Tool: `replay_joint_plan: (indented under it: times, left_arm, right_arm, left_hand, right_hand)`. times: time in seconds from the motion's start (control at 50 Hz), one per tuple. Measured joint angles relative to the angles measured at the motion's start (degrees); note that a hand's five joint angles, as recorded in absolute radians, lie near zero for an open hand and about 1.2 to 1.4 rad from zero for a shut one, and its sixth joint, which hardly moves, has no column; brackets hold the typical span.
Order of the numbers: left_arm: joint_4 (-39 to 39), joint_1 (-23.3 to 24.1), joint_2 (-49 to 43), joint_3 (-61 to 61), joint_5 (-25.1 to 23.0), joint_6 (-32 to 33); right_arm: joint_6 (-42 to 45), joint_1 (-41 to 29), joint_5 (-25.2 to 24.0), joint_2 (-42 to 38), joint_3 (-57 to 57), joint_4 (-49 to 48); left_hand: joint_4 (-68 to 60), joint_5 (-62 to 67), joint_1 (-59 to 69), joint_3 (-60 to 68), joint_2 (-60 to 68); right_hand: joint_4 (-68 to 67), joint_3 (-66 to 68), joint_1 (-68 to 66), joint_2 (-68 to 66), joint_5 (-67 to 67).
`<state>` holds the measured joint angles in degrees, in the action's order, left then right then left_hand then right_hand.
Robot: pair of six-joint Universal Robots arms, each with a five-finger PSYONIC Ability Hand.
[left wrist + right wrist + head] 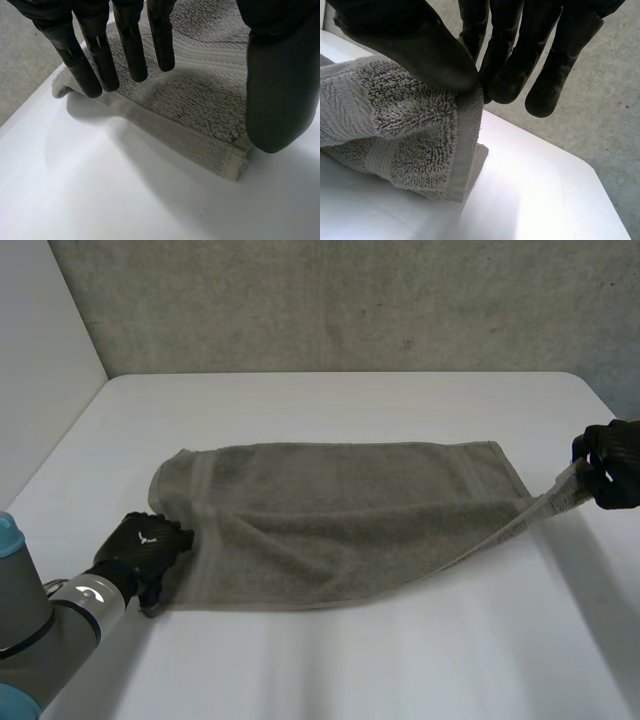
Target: Fold the towel.
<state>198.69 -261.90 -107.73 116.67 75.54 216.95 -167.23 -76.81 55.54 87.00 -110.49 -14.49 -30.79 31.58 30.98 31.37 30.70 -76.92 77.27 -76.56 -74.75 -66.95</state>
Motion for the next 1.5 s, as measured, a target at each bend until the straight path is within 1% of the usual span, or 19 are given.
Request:
replay_joint_plan:
  times: [0.28,0.46,0.6,0.66,0.76,0.8,1.0,1.04,1.08,1.12,1.22,1.3,1.38,1.5]
  left_arm:
    - [0.16,0.38,-3.45,-3.45,0.44,-0.13]
    - [0.2,1.23,-4.67,-5.91,2.78,-0.13]
    - [0.2,1.58,-4.87,-7.21,3.26,-0.13]
    - [0.18,1.84,-5.2,-7.74,3.27,-0.13]
    - [0.17,2.32,-5.7,-8.12,3.19,-0.19]
    - [0.18,2.5,-5.85,-8.16,3.15,-0.24]
    - [0.2,2.73,-6.11,-8.19,3.11,-0.52]
    - [0.21,2.73,-6.11,-8.2,3.09,-0.55]
    - [0.2,2.75,-6.1,-8.2,3.1,-0.59]
    - [0.19,2.81,-6.05,-8.21,3.11,-0.63]
    - [0.12,3.18,-5.38,-8.18,3.31,-0.87]
    - [0.15,3.58,-2.11,-7.98,3.94,-1.74]
    - [0.17,3.73,3.47,-7.6,4.69,-3.69]
    - [0.14,2.84,15.92,-7.75,5.15,-11.85]
  right_arm:
    - [0.06,-0.01,-0.14,-0.75,0.01,-0.01]
    - [0.16,-0.06,-0.25,-0.85,-0.01,-0.01]
    - [0.95,-0.09,-0.21,-0.87,-0.09,0.02]
    - [1.43,-0.09,-0.18,-0.92,-0.13,0.06]
    - [1.75,-0.09,-0.17,-1.03,-0.18,0.04]
    - [1.78,-0.08,-0.17,-1.08,-0.18,0.02]
    - [1.75,-0.01,-0.17,-1.14,-0.2,0.0]
    - [1.74,0.0,-0.17,-1.14,-0.2,-0.01]
    - [1.73,0.0,-0.21,-1.14,-0.2,0.0]
    - [1.73,0.0,-0.3,-1.14,-0.19,0.03]
    - [1.7,-0.01,-0.46,-0.91,0.04,0.12]
    - [1.48,-0.08,-0.12,0.72,1.16,0.77]
    - [0.87,-0.04,0.31,3.9,3.12,2.78]
    - [-1.21,0.36,0.4,9.27,9.18,10.07]
  left_hand:
    - [-8.79,6.26,8.61,8.23,8.88]
    - [-12.96,11.41,12.7,12.36,13.04]
    - [-15.4,13.92,15.08,14.75,15.4]
    - [-20.75,19.18,20.65,20.06,20.68]
    - [-26.66,25.28,26.41,26.09,26.78]
    - [-31.48,30.03,31.09,30.79,31.44]
    - [-38.93,37.88,39.01,38.77,39.22]
    - [-44.08,42.8,44.04,43.78,43.84]
    - [-53.14,51.6,51.92,52.82,52.38]
    - [-56.06,53.88,52.33,56.24,54.23]
    - [-56.42,53.91,52.33,56.96,54.24]
    - [-56.42,53.91,52.33,57.12,54.24]
    - [-56.42,53.91,52.33,57.14,54.24]
    - [-56.42,53.91,52.33,57.22,54.24]
  right_hand:
    - [0.0,0.01,0.0,0.0,0.0]
    - [0.0,0.01,0.0,0.0,0.0]
    - [0.0,0.01,0.0,0.0,0.0]
    - [0.0,0.01,0.0,0.0,0.0]
    - [0.0,0.01,0.0,0.0,0.0]
    - [0.0,0.01,0.0,0.0,0.0]
    - [0.0,0.01,0.0,0.0,0.0]
    - [0.0,0.01,0.0,0.0,0.0]
    - [0.0,0.01,0.0,0.0,0.0]
    - [0.0,0.01,0.0,0.0,0.0]
    - [0.0,0.01,0.0,0.0,0.0]
    - [0.0,0.01,0.0,0.0,0.0]
    - [0.0,0.01,0.0,0.0,0.0]
    - [0.0,0.01,-0.01,0.0,0.0]
